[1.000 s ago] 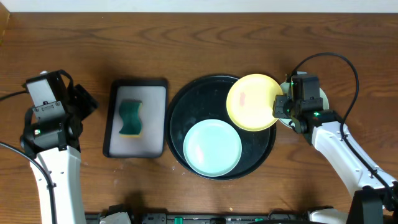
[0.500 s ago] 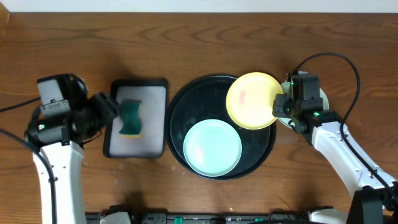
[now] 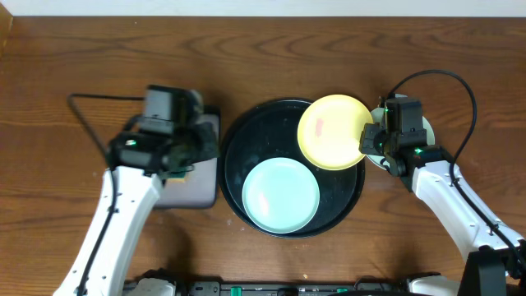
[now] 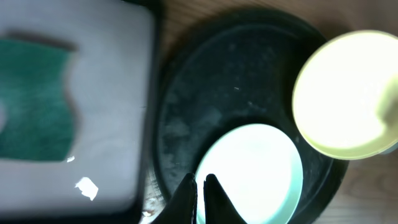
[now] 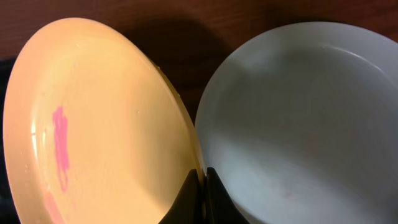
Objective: Clean dirty plates on tray and stack at the side
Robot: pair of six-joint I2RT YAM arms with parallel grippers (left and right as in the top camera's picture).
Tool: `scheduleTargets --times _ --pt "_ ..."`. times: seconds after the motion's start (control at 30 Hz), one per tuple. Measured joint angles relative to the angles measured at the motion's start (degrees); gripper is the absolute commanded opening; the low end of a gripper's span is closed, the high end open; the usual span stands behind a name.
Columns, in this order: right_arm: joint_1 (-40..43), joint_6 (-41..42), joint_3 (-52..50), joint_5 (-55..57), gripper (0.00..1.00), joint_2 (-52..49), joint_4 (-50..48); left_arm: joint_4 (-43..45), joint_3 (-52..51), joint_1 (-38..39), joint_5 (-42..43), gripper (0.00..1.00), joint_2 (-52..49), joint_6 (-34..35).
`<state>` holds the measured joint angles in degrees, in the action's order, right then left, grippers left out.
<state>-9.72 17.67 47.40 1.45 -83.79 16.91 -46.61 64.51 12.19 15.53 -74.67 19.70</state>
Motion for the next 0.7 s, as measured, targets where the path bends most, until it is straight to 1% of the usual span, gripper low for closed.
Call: scheduleTargets --times 0.17,0.23,0.4,0.5,0.53,0.57,0.7 --pt "-0.66 0.15 0.00 0.00 0.01 0.00 -0.42 0.04 1.11 6.49 -2.78 0.08 -4.35 1.53" --pt "-0.74 0.15 0.00 -0.22 0.01 0.00 -0.52 -1.46 4.02 8.17 -3.34 0.08 -7.21 1.73" --pt "-0.92 0.17 -0.04 -0.22 0.01 -0.74 -1.22 -7.21 15.21 10.60 -3.96 0.08 -13.90 2.19" --pt "-0.92 0.17 -0.04 -0.22 0.01 -1.77 -1.60 -7.89 18.53 11.34 -5.11 0.08 -15.85 2.73" --pt "-0.92 0.17 -0.04 -0.22 0.01 -2.12 -1.62 -8.70 18.86 11.39 -6.19 0.13 -16.09 3.04" --pt "-0.92 0.17 -0.07 -0.22 0.01 -2.49 -1.66 -9.94 18.91 11.32 -7.65 0.21 -16.22 3.26" --pt "-0.92 0.17 -0.13 -0.22 0.01 -3.13 -1.77 -15.82 18.88 9.42 -14.64 0.33 -16.35 5.05"
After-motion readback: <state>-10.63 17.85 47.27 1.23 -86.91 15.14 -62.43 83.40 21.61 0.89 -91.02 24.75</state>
